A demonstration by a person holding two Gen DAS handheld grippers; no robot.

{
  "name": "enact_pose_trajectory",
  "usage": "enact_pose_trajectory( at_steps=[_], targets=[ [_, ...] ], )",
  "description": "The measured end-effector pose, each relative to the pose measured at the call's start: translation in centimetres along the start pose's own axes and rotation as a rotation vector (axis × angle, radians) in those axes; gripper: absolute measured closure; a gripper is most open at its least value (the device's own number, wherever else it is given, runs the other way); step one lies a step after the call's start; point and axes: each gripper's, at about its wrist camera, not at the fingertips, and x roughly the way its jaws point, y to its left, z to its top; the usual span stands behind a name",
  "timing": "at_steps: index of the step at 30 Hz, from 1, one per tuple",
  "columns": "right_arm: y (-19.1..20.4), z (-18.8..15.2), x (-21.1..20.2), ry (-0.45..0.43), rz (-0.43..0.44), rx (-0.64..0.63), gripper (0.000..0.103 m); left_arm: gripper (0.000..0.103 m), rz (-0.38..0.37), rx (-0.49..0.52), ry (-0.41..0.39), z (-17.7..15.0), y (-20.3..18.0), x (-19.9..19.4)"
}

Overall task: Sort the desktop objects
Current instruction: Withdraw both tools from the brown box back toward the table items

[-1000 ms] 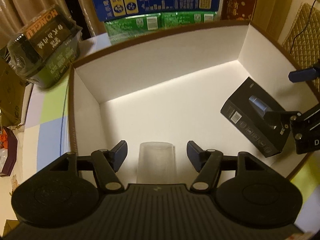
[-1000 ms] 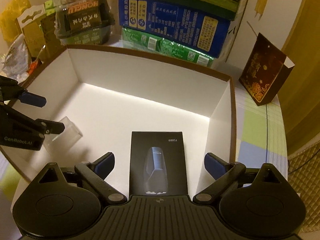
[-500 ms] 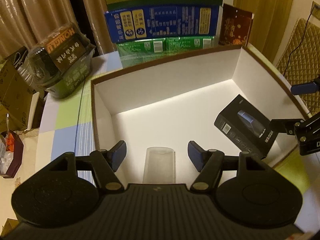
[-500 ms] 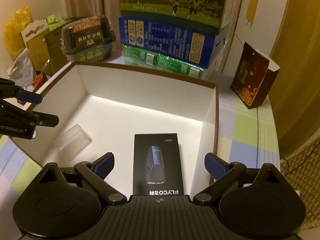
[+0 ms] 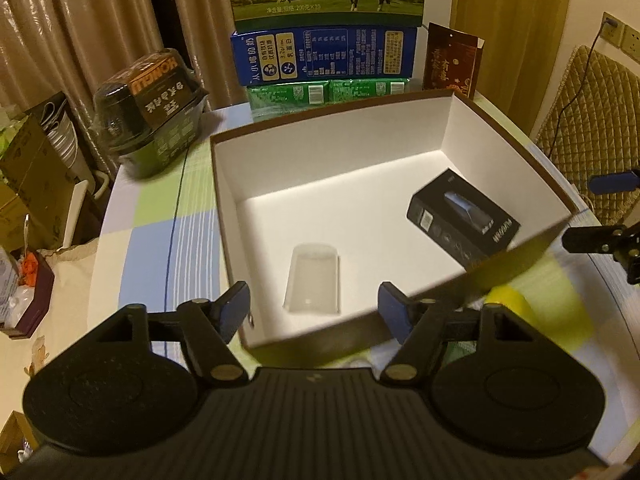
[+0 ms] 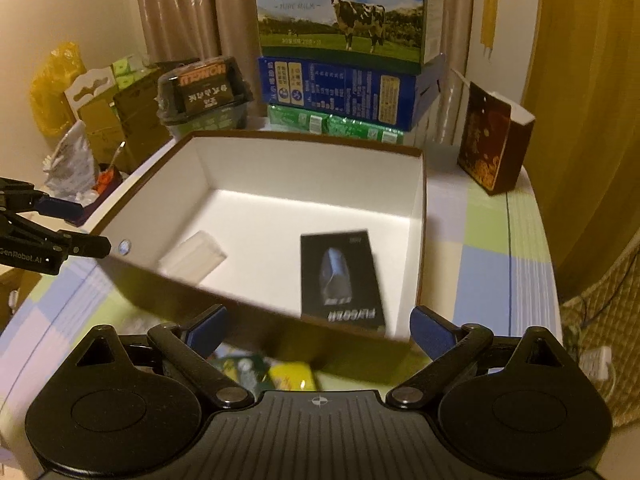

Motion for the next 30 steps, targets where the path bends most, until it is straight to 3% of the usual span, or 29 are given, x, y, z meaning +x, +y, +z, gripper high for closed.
enact_pose_trajectory(
  at_steps=[12, 30],
  targets=[
    [1.2, -5.4, -2.7, 0.039, 0.015, 0.043, 0.007, 0.032, -0.009, -0.002, 0.004, -5.0, -1.4, -3.9],
    [2.1, -11.2, -3.1, 0.129, 0.04, 0.12, 0.006, 0.032, -0.076, -0.037, 0.155, -13.1, -4.5, -3.5]
  ],
)
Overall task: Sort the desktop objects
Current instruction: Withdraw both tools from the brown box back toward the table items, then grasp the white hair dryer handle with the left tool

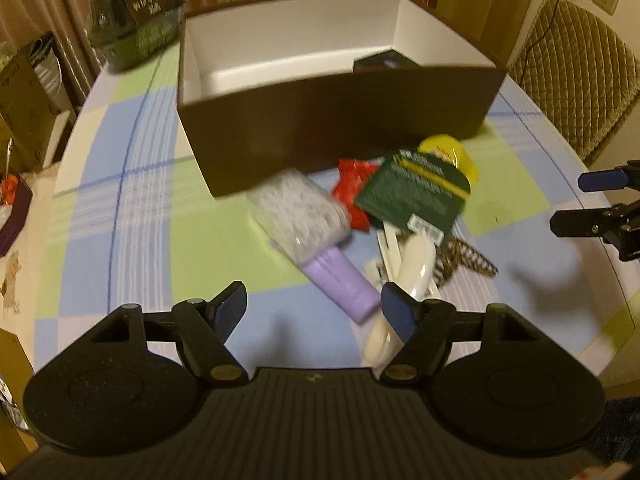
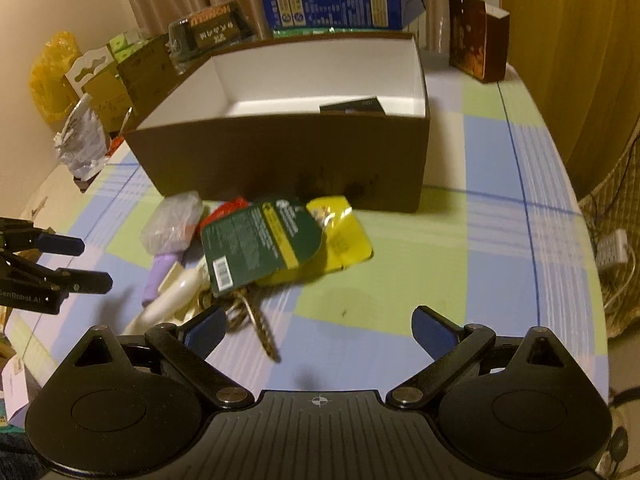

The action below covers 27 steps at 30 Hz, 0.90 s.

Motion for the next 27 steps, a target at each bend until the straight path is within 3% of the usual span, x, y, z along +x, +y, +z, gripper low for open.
enact_pose_trajectory(
  at_steps=[15, 27],
  targets=[
    [0.2, -1.6, 0.5, 0.039, 0.002, -0.01, 0.006, 0.032, -0.011, -0.013, 0.037, -2.0, -1.1, 0.6],
    [-0.8, -2.5, 0.9, 0.061, -0.019, 0.023, 0.006, 0.039, -0.077, 0.032, 0.065, -3.5, -2.1, 2.8]
  ],
)
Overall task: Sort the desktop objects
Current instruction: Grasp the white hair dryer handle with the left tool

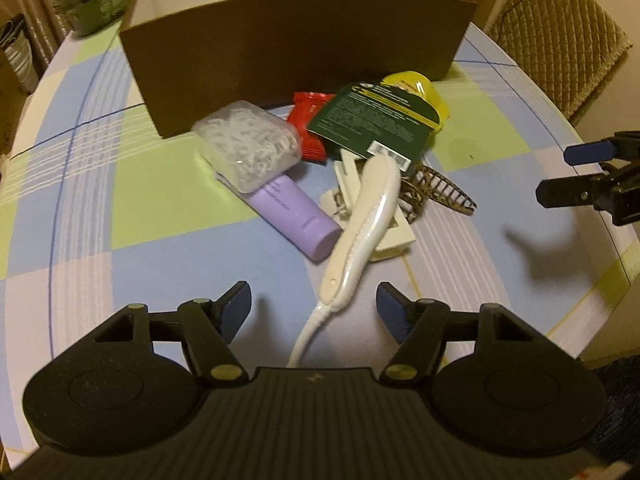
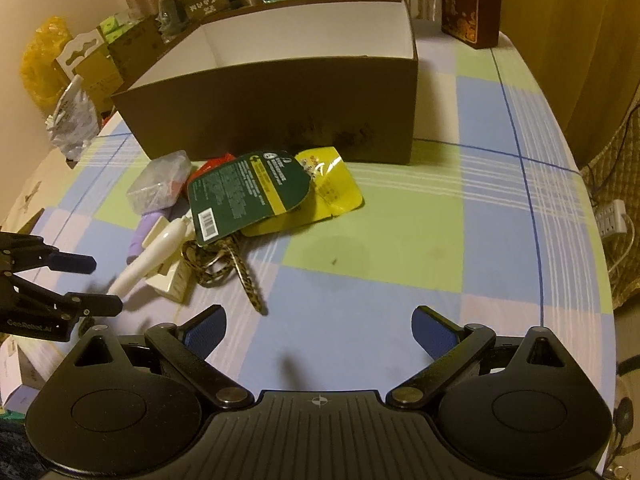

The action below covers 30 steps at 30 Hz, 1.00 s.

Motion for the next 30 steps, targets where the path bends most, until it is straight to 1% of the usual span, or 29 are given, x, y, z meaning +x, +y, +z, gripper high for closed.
enact_pose_trajectory(
  at_steps=[6, 9, 11, 13, 14, 15, 16, 18, 22, 30],
  targets=[
    [-0.4, -0.3, 0.2, 0.011, -0.009, 0.019, 0.006, 0.041, -0.016, 0.019, 0.002, 0.4, -0.2, 1.2],
    [-0.6, -0.4, 0.3, 0.015, -0.012, 0.028, 0.006, 0.045, -0.021, 0.038, 0.005, 0.6, -0.3, 2.0],
    [-0.7, -0.4, 0.5, 0.018, -0.014, 0.033, 0.006, 0.056, -0.027, 0.05, 0.009, 0.6, -0.5, 2.5],
    [-0.8, -0.5, 0.6, 0.02, -0.015, 0.038, 0.006, 0.062, -0.034, 0.062, 0.008, 0.6, -0.6, 2.7],
    [-0.8, -0.5, 0.7, 0.022, -0.014, 0.04, 0.006, 0.074, -0.032, 0.072, 0.0, 0.6, -0.7, 2.6],
    [-0.9, -0.5, 0.8, 0.023, -0.013, 0.042, 0.006, 0.081, -0.038, 0.081, -0.003, 0.5, -0.8, 2.5],
    [-0.9, -0.5, 0.9, 0.025, -0.012, 0.044, 0.006, 0.084, -0.048, 0.083, -0.003, 0.5, -0.7, 2.4],
    [-0.9, -0.5, 1.1, 0.027, -0.01, 0.045, 0.006, 0.084, -0.052, 0.088, -0.013, 0.3, -0.7, 2.1],
    [-0.8, -0.1, 1.4, 0.024, 0.009, 0.049, 0.006, 0.086, -0.034, 0.108, -0.034, -0.2, -0.7, 1.1],
    [-0.7, 1.1, 2.5, 0.008, 0.081, 0.109, 0.006, 0.086, -0.02, 0.073, -0.103, -0.3, 0.9, -2.6]
  ],
)
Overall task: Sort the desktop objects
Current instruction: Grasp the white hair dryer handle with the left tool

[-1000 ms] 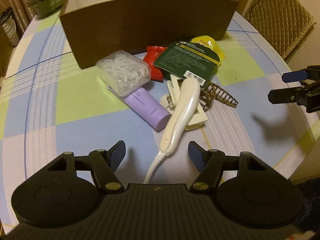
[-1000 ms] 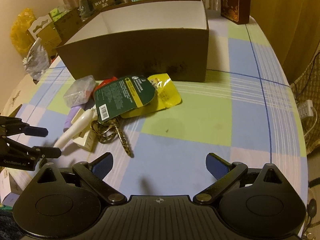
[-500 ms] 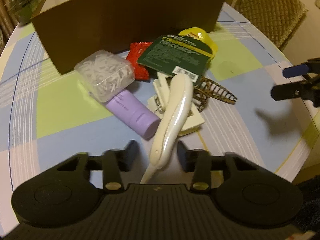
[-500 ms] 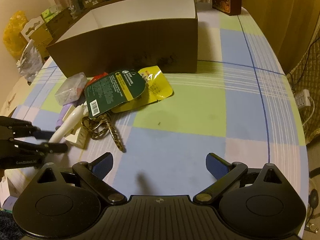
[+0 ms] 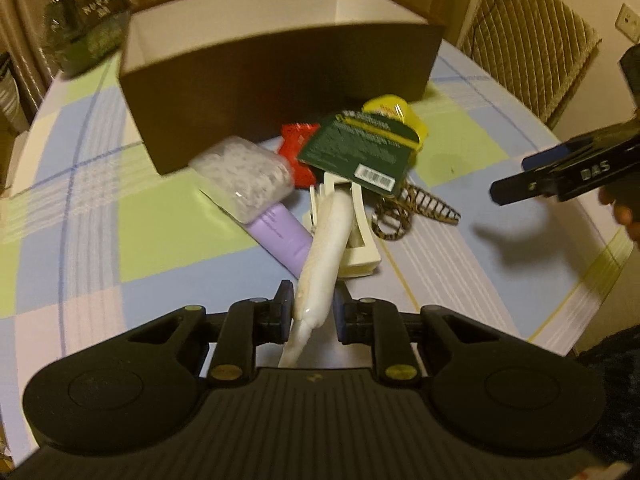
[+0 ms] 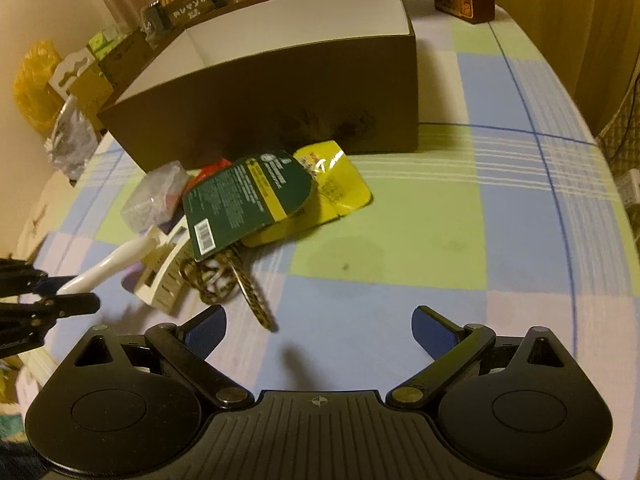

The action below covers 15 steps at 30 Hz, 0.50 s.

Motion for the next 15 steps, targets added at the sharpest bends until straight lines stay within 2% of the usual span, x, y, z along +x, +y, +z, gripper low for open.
enact_pose_trajectory(
  at_steps=[6, 13, 14, 15],
  targets=[
    [0.4, 1.0, 1.1, -0.004, 0.047, 0.049, 0.006, 0.089, 0.045, -0.044, -0.057, 0.7, 1.8, -2.1],
    [0.5, 1.7, 2.2, -0.017, 0.106, 0.114, 0.007, 0.09, 0.118, -0.109, -0.044, 0.5, 4.5, -2.0],
    [0.6, 1.8, 2.5, -0.018, 0.119, 0.127, 0.008, 0.09, 0.127, -0.122, -0.044, 0.5, 4.9, -2.0],
    [0.6, 1.9, 2.8, -0.02, 0.136, 0.146, 0.013, 0.09, 0.135, -0.132, -0.043, 0.5, 5.4, -1.9]
  ],
)
